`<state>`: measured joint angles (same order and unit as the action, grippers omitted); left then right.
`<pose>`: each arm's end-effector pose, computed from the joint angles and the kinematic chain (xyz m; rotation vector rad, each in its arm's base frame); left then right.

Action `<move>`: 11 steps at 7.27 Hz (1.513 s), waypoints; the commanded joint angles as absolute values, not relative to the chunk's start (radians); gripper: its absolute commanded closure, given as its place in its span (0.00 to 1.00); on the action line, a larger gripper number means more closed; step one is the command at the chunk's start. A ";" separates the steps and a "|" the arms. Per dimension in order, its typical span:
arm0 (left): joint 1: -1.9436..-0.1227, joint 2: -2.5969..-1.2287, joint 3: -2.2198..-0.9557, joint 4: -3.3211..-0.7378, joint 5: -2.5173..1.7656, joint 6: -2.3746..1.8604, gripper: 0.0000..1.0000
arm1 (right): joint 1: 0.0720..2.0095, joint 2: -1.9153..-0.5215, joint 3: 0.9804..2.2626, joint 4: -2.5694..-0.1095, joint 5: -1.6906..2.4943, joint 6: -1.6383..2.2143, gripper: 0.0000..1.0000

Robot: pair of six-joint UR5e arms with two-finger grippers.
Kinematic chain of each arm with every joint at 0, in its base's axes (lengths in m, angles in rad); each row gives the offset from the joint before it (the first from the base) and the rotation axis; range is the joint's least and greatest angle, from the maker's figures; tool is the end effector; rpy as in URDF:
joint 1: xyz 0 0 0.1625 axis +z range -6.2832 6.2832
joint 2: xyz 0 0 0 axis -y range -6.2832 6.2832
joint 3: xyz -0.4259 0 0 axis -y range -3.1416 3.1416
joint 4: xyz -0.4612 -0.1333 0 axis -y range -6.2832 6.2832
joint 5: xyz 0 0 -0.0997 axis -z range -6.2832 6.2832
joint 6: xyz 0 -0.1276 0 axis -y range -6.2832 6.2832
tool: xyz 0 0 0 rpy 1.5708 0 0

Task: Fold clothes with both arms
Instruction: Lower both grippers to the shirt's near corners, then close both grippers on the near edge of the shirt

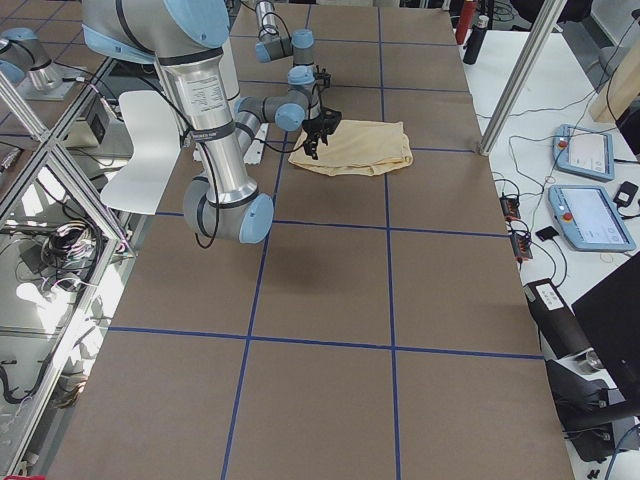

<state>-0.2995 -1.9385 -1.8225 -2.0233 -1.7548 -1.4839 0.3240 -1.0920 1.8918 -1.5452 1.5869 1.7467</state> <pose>0.6235 -0.3076 0.2647 0.0423 1.0807 -0.0929 -0.6019 -0.3406 0.2230 0.0464 -0.8322 0.4643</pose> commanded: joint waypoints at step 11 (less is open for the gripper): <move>-0.301 -1.936 -1.829 -2.023 -1.755 -1.482 1.00 | 0.229 -1.158 1.859 -1.454 1.459 1.772 0.45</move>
<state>-0.3007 -1.9359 -1.8284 -2.0233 -1.7549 -1.4818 0.2326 -1.1553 1.8595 -1.4540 1.4607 1.7715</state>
